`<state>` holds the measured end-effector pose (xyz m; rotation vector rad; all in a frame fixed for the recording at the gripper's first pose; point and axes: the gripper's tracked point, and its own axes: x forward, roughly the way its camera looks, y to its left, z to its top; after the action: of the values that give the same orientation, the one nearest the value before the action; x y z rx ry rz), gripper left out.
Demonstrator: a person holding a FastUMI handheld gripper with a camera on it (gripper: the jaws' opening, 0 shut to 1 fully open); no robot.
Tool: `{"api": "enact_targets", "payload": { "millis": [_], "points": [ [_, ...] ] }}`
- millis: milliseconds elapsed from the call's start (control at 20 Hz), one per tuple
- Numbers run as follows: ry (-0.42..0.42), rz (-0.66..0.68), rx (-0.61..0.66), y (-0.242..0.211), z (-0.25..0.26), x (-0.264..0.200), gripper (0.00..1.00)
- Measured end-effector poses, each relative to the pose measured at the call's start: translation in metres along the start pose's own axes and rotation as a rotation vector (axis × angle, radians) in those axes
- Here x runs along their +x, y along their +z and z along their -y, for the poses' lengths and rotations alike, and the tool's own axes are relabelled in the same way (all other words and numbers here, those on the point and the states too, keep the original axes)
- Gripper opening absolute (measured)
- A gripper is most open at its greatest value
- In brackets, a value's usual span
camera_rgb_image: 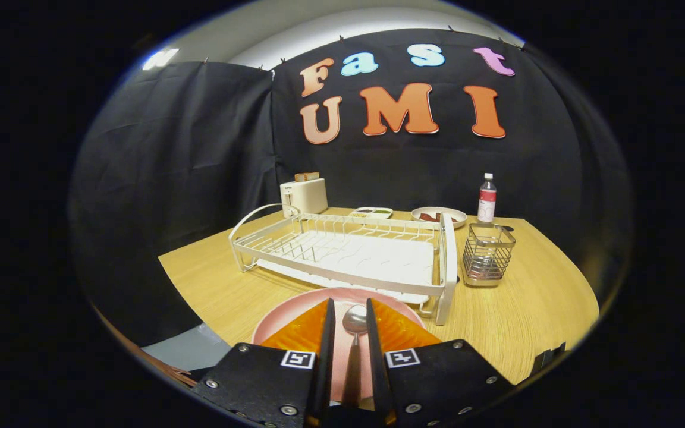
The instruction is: Take the plate from the dish rack, then take the spoon from the basket and place it into the plate.
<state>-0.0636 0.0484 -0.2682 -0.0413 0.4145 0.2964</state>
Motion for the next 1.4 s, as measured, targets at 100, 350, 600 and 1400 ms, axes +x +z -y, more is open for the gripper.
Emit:
{"api": "enact_targets", "payload": {
  "millis": [100, 350, 600, 1400],
  "points": [
    [-0.008, 0.044, 0.001, 0.021, 0.002, 0.0, 0.41],
    [-0.069, 0.185, -0.015, 0.088, 0.016, 0.0, 0.66],
    [-0.125, 0.303, -0.03, 0.147, 0.023, -0.004, 0.81],
    [-0.266, 0.438, -0.048, 0.221, 0.034, -0.032, 0.94]
  ]
}}
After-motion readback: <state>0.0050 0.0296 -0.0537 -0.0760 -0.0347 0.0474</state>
